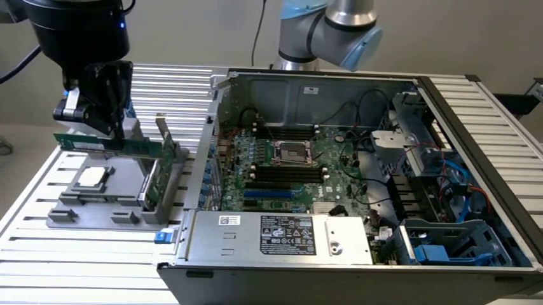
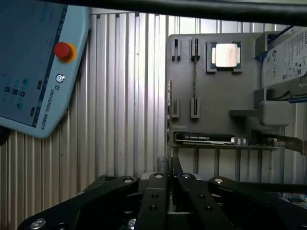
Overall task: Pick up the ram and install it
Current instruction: 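Pick up the ram and move it above insertion slot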
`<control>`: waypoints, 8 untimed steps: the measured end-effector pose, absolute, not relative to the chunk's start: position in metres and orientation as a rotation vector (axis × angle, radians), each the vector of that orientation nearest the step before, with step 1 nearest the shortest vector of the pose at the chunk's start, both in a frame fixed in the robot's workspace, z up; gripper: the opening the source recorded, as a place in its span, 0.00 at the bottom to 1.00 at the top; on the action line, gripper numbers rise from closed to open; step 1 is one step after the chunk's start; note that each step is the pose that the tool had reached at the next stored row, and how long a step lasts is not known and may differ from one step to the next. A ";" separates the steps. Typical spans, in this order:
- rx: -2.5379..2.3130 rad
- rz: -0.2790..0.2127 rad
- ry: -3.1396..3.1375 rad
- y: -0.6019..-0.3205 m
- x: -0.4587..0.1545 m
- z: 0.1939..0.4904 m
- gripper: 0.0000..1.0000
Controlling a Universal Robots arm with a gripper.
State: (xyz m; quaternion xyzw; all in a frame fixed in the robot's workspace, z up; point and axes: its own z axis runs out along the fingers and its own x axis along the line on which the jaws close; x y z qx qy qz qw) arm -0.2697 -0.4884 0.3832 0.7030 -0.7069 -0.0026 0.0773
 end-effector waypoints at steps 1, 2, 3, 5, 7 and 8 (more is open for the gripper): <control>2.105 -0.009 -2.116 -0.488 -0.267 0.384 0.14; 2.103 -0.011 -2.114 -0.488 -0.264 0.385 0.14; 2.101 -0.013 -2.112 -0.488 -0.261 0.387 0.14; 2.099 -0.019 -2.109 -0.488 -0.253 0.391 0.14; 2.097 -0.023 -2.106 -0.488 -0.244 0.397 0.14; 2.096 -0.025 -2.106 -0.488 -0.240 0.400 0.14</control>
